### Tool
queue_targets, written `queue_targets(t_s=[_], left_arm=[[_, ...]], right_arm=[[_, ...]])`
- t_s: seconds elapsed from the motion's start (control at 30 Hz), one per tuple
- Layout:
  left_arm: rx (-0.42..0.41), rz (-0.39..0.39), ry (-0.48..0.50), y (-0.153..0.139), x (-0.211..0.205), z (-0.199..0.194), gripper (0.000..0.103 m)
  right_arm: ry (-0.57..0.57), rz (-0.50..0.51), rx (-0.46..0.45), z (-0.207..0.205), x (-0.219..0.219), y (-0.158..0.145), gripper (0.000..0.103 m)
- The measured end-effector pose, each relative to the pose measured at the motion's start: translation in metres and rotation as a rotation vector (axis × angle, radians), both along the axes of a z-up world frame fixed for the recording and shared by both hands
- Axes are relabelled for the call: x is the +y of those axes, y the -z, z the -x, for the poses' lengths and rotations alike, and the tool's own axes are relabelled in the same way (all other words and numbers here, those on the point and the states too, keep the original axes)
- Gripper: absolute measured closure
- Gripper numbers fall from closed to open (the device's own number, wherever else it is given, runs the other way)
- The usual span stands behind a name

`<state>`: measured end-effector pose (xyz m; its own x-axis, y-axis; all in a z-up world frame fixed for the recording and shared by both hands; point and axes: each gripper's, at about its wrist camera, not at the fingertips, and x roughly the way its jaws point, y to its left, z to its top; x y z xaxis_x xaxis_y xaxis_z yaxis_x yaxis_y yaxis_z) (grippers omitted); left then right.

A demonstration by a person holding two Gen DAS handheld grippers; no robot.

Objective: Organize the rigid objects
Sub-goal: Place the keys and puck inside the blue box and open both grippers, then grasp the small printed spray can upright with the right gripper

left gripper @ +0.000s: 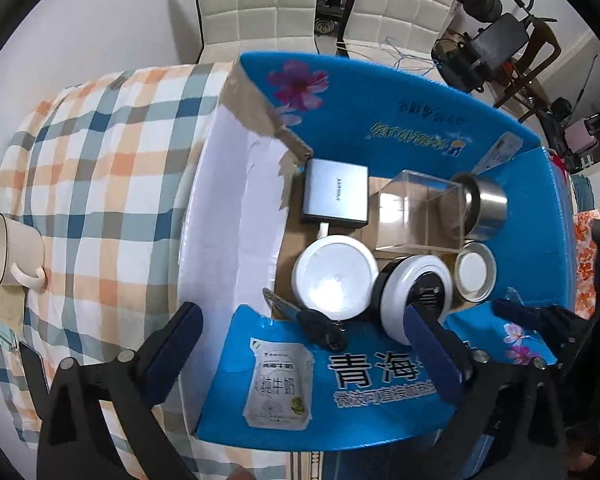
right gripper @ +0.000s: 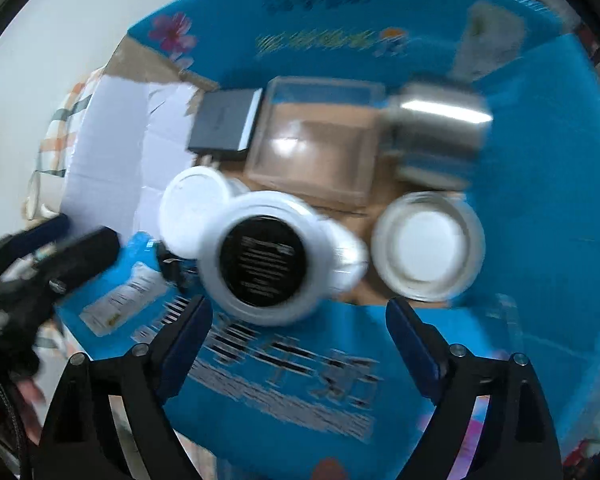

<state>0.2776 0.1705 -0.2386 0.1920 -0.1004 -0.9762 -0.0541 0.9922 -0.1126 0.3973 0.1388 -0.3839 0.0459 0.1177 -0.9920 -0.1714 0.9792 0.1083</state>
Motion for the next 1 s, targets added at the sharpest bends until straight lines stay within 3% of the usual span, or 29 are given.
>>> queue_targets(t_s=[0.2,0.47,0.73,1.0], left_arm=[[-0.035,-0.015,0.009,-0.012,-0.01,0.003,0.0],[-0.128,-0.067,0.014,-0.059,-0.031,0.029,0.0],[-0.223,-0.083,-0.001,-0.122,-0.043,0.066,0.0],[-0.285,-0.096,-0.027,-0.163,-0.05,0.094,0.0]], right_arm=[[0.024,0.12,-0.093,0.012,-0.024,-0.029,0.007],[0.106,0.095,-0.133,0.035,-0.05,-0.083,0.007],[0.101,0.071,-0.205,0.073,-0.052,-0.157,0.007],[0.084,0.015,-0.289,0.105,-0.054,-0.228,0.007]])
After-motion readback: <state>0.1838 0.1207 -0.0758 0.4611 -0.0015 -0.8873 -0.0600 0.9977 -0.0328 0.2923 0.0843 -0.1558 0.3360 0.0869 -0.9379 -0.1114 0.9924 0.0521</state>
